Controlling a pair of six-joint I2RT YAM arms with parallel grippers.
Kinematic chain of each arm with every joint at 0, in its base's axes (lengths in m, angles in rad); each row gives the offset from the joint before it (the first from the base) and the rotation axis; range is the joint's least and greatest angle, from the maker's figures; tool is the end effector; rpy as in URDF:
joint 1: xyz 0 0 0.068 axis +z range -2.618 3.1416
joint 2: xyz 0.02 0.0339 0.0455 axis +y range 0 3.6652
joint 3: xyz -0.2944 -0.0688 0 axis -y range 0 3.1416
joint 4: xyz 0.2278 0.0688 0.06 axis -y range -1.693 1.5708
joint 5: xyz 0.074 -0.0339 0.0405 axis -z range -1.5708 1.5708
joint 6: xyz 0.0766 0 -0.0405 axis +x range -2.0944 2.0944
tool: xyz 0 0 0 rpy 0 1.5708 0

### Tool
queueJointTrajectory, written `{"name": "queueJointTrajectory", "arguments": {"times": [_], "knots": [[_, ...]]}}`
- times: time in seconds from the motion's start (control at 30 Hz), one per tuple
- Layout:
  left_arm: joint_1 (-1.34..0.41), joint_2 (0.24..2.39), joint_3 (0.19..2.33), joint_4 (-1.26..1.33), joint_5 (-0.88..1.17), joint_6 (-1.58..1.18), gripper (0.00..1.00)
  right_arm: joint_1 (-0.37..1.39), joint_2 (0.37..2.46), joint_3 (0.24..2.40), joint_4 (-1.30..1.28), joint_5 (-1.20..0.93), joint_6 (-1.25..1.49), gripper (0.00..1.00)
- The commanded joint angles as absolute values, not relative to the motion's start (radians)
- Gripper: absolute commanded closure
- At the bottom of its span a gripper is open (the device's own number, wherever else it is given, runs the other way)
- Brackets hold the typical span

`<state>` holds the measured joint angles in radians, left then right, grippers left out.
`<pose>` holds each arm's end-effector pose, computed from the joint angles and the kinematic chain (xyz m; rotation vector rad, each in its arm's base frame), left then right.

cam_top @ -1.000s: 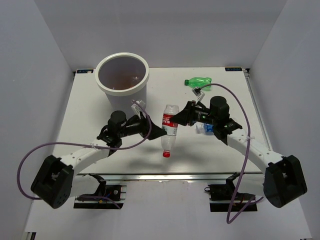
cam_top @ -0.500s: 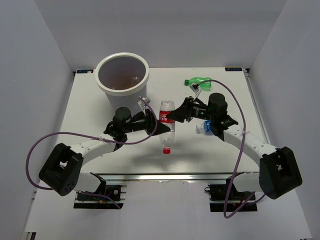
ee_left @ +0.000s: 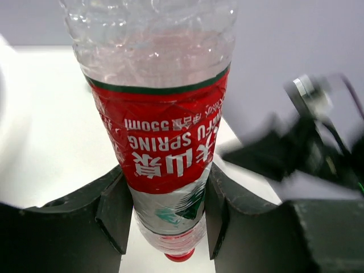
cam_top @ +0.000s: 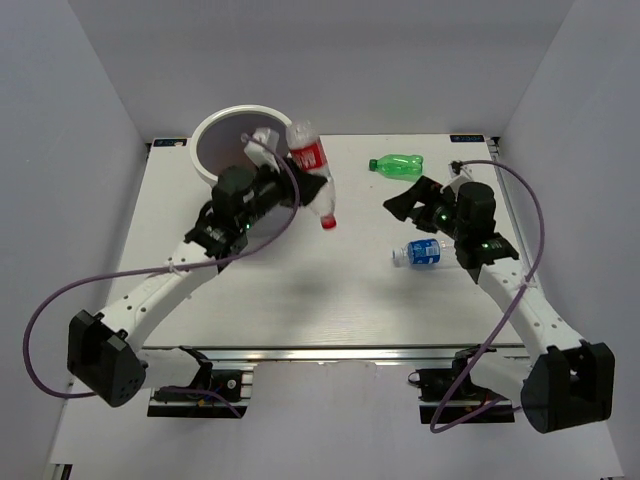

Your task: Put the plastic bottles in the bin

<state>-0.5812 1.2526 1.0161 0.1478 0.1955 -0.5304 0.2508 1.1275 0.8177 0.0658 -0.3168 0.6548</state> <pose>0.2526 -0.1837 0.3849 0.2015 1.7462 -0.9911 0.2570 0.0905 0.3317 0.1479 1.8967 0.9167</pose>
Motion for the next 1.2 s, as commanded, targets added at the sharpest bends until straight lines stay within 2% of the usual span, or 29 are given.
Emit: {"name": "queueJointTrajectory", "arguments": {"times": [0.0, 0.03, 0.13, 0.23, 0.4, 0.47, 0.63, 0.67, 0.7, 1.03, 1.17], "knots": [[-0.527, 1.298, 1.255, -0.095, -0.196, -0.402, 0.74, 0.229, 1.042, 0.85, -0.187, -0.008, 0.581, 0.11], [-0.497, 1.316, 1.296, -0.122, -0.207, -0.397, 0.74, 0.219, 1.025, 0.841, -0.21, 0.102, 0.581, 0.1], [-0.355, 1.388, 1.431, -0.161, -0.184, -0.423, 0.74, 0.186, 0.988, 0.808, -0.277, 0.201, 0.586, 0.11], [-0.238, 1.453, 1.518, -0.176, -0.182, -0.416, 0.74, 0.146, 1.005, 0.811, -0.357, 0.21, 0.583, 0.11], [-0.192, 1.541, 1.589, -0.195, -0.212, -0.377, 0.72, 0.083, 1.063, 0.784, -0.382, 0.16, 0.6, 0.11], [-0.183, 1.552, 1.58, -0.175, -0.225, -0.362, 0.66, 0.048, 1.081, 0.776, -0.365, 0.118, 0.612, 0.11], [-0.178, 1.583, 1.561, -0.139, -0.245, -0.328, 0.29, 0.012, 1.176, 0.782, -0.311, 0.02, 0.614, 0.11], [-0.176, 1.585, 1.572, -0.144, -0.235, -0.325, 0.11, 0.012, 1.19, 0.787, -0.308, 0.018, 0.618, 0.11], [-0.178, 1.582, 1.569, -0.143, -0.233, -0.324, 0.02, 0.012, 1.218, 0.79, -0.302, 0.02, 0.624, 0.11], [-0.178, 1.516, 1.67, -0.187, -0.252, -0.272, 0.02, -0.023, 1.402, 0.818, -0.221, -0.026, 0.716, 0.11], [-0.176, 1.431, 1.632, -0.196, -0.268, -0.264, 0.02, -0.026, 1.483, 0.818, -0.195, -0.003, 0.73, 0.11]]}}
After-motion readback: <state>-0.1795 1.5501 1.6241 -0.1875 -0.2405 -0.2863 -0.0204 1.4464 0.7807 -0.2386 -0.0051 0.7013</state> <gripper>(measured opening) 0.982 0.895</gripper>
